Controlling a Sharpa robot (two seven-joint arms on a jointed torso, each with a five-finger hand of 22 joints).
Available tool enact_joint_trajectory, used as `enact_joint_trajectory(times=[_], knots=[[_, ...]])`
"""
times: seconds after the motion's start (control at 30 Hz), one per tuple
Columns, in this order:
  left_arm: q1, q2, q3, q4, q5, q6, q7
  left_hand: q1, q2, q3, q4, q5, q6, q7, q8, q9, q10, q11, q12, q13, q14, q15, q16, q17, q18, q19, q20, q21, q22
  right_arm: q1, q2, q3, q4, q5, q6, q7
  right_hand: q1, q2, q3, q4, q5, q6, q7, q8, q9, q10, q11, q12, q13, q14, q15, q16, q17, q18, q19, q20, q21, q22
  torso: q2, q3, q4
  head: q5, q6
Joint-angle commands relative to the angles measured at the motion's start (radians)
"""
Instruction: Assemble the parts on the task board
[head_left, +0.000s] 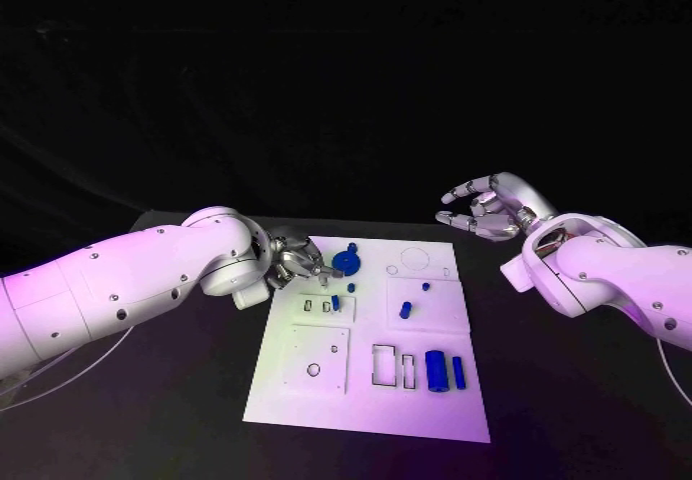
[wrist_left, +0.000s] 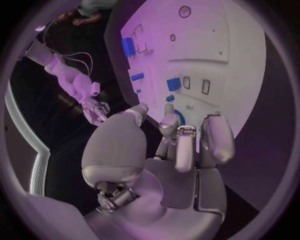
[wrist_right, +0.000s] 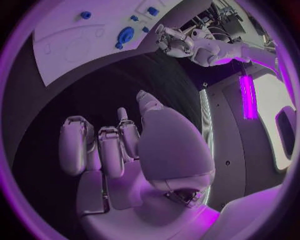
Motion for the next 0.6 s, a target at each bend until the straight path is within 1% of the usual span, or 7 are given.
enact_joint_trajectory(times=[0.03, 0.13, 0.23, 0.3, 0.4, 0.5, 0.6], knots=[[0.007, 0.017, -0.003, -0.012, -0.086, 0.071, -0.064, -0.012, 0.002, -0.009, 0.001, 0.0, -0.007, 0.002, 0.006, 0.003, 0.007, -0.001, 0.007, 0.007, 0.102, -0.007, 0.003, 0.249, -0.018, 0.006, -0.004, 0.005, 0.005, 0.001, -0.001, 0.0, -0.001, 0.004, 0.019, -0.005, 0.005, 0.0, 0.005, 0.001, 0.005, 0.006, 0.0, 0.004, 0.001, -0.002, -0.002, -0.004, 0.044, 0.072, -0.008, -0.006, 0.123, 0.008, -0.005, 0.001, -0.006, 0.106, 0.001, -0.0004, 0.0007, -0.001, 0.0], [0.014, 0.036, -0.009, -0.029, -0.106, 0.09, -0.075, -0.025, 0.007, -0.019, 0.001, 0.0, -0.008, 0.001, 0.01, 0.006, 0.008, -0.002, 0.014, 0.012, 0.102, -0.008, 0.003, 0.25, -0.019, 0.007, -0.004, 0.01, 0.013, 0.001, -0.002, -0.001, -0.003, 0.002, 0.019, -0.009, 0.005, -0.001, 0.006, 0.001, 0.006, 0.008, -0.001, 0.006, 0.001, -0.002, -0.002, -0.004, 0.044, 0.071, -0.009, -0.006, 0.122, 0.008, -0.005, 0.0, -0.006, 0.106, 0.001, -0.0005, 0.0005, 0.001, 0.0], [0.018, 0.049, -0.013, -0.042, -0.117, 0.101, -0.08, -0.035, 0.011, -0.026, 0.001, 0.0, -0.008, 0.0, 0.014, 0.008, 0.007, -0.002, 0.016, 0.013, 0.102, -0.008, 0.003, 0.249, -0.019, 0.007, -0.004, 0.012, 0.016, 0.001, -0.002, -0.001, -0.004, 0.001, 0.018, -0.01, 0.005, -0.001, 0.006, 0.001, 0.006, 0.008, -0.001, 0.006, 0.001, -0.002, -0.003, -0.004, 0.044, 0.071, -0.009, -0.006, 0.122, 0.008, -0.005, 0.0, -0.006, 0.106, 0.001, -0.001, 0.0015, 0.001, -0.001], [0.019, 0.056, -0.014, -0.049, -0.122, 0.105, -0.083, -0.037, 0.013, -0.027, 0.001, 0.0, -0.008, -0.001, 0.015, 0.009, 0.006, -0.002, 0.015, 0.011, 0.102, -0.008, 0.003, 0.249, -0.019, 0.008, -0.005, 0.013, 0.018, 0.001, -0.003, -0.001, -0.005, 0.001, 0.018, -0.011, 0.005, -0.001, 0.006, 0.001, 0.006, 0.008, -0.001, 0.006, 0.001, -0.002, -0.003, -0.004, 0.044, 0.071, -0.009, -0.006, 0.122, 0.008, -0.005, 0.0, -0.006, 0.106, 0.002, -0.0013, 0.0025, 0.0, -0.001], [0.021, 0.07, -0.018, -0.064, -0.13, 0.113, -0.086, -0.037, 0.015, -0.028, 0.001, 0.0, -0.008, -0.001, 0.015, 0.01, 0.006, -0.002, 0.015, 0.012, 0.102, -0.008, 0.003, 0.249, -0.019, 0.008, -0.005, 0.014, 0.019, 0.0, -0.002, -0.002, -0.007, 0.0, 0.018, -0.012, 0.005, -0.001, 0.006, 0.001, 0.006, 0.008, -0.001, 0.006, 0.001, -0.002, -0.003, -0.004, 0.044, 0.071, -0.009, -0.006, 0.122, 0.008, -0.005, 0.0, -0.006, 0.106, 0.003, -0.0023, 0.0022, 0.001, -0.003], [0.021, 0.086, -0.023, -0.082, -0.134, 0.123, -0.089, -0.031, 0.024, -0.025, -0.001, 0.001, -0.01, -0.001, 0.018, 0.012, 0.003, -0.003, 0.015, 0.01, 0.102, -0.009, 0.003, 0.25, -0.02, 0.007, -0.005, 0.015, 0.021, 0.0, -0.001, -0.002, -0.009, 0.0, 0.018, -0.012, 0.005, -0.001, 0.006, 0.001, 0.006, 0.008, -0.001, 0.006, 0.001, -0.002, -0.003, -0.004, 0.044, 0.071, -0.009, -0.006, 0.122, 0.008, -0.005, 0.0, -0.006, 0.106, 0.003, -0.0029, 0.0014, 0.003, -0.002], [0.021, 0.099, -0.026, -0.094, -0.134, 0.128, -0.09, -0.031, 0.024, -0.024, -0.001, 0.001, -0.01, -0.001, 0.018, 0.012, 0.003, -0.003, 0.015, 0.01, 0.102, -0.009, 0.003, 0.25, -0.02, 0.007, -0.005, 0.016, 0.022, 0.0, 0.001, -0.002, -0.01, 0.0, 0.017, -0.011, 0.004, -0.002, 0.007, 0.002, 0.007, 0.009, -0.001, 0.007, 0.001, -0.001, -0.003, -0.003, 0.044, 0.071, -0.01, -0.006, 0.122, 0.008, -0.006, 0.0, -0.008, 0.105, 0.004, -0.0035, 0.0007, 0.004, -0.003]])
